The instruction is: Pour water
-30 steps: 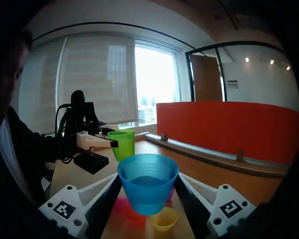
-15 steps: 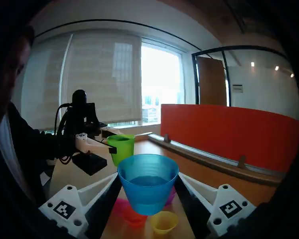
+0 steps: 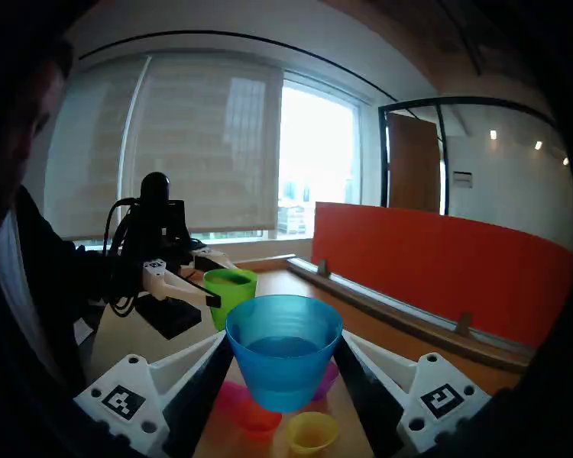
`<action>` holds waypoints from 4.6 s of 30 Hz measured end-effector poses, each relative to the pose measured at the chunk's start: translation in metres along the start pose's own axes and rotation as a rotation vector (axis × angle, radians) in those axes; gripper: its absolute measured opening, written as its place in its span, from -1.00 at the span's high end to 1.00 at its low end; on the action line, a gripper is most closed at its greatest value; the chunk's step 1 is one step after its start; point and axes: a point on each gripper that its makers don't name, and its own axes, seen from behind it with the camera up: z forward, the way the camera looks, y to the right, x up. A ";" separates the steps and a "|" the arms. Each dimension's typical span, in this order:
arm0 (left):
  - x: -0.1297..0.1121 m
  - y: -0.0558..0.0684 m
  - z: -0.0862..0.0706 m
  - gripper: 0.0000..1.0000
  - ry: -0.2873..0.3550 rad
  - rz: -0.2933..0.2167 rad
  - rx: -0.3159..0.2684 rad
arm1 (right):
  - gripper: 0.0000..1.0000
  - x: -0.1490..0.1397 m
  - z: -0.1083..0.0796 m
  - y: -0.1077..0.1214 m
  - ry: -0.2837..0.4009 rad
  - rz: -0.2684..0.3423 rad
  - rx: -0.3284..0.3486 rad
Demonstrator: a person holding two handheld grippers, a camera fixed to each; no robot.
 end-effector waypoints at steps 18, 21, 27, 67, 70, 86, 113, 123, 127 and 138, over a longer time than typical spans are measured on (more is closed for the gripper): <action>-0.014 0.010 -0.009 -0.73 -0.012 -0.003 -0.006 | -0.78 0.008 0.004 -0.006 -0.001 -0.042 0.019; -0.017 0.012 -0.011 -0.73 -0.014 -0.005 -0.008 | -0.78 0.010 0.004 -0.006 0.000 -0.054 0.021; -0.023 0.015 -0.015 -0.73 -0.020 -0.002 -0.013 | -0.78 0.012 0.006 -0.009 0.002 -0.070 0.030; -0.043 0.037 -0.025 -0.73 -0.010 -0.001 -0.041 | -0.78 0.035 0.030 -0.014 0.029 -0.208 0.076; -0.045 0.036 -0.025 -0.73 -0.010 -0.004 -0.039 | -0.78 0.037 0.032 -0.015 0.033 -0.226 0.078; -0.048 0.040 -0.028 -0.73 -0.009 0.013 -0.047 | -0.78 0.048 0.046 -0.022 0.053 -0.303 0.100; -0.050 0.051 -0.033 -0.73 0.005 0.035 -0.063 | -0.78 0.055 0.066 -0.022 0.041 -0.437 0.108; -0.047 0.054 -0.033 -0.73 0.008 0.044 -0.071 | -0.78 0.059 0.070 -0.024 0.039 -0.497 0.106; -0.045 0.055 -0.034 -0.73 0.010 0.043 -0.072 | -0.78 0.061 0.072 -0.025 0.040 -0.511 0.106; -0.045 0.057 -0.033 -0.73 0.011 0.046 -0.072 | -0.79 0.062 0.078 -0.025 0.036 -0.547 0.108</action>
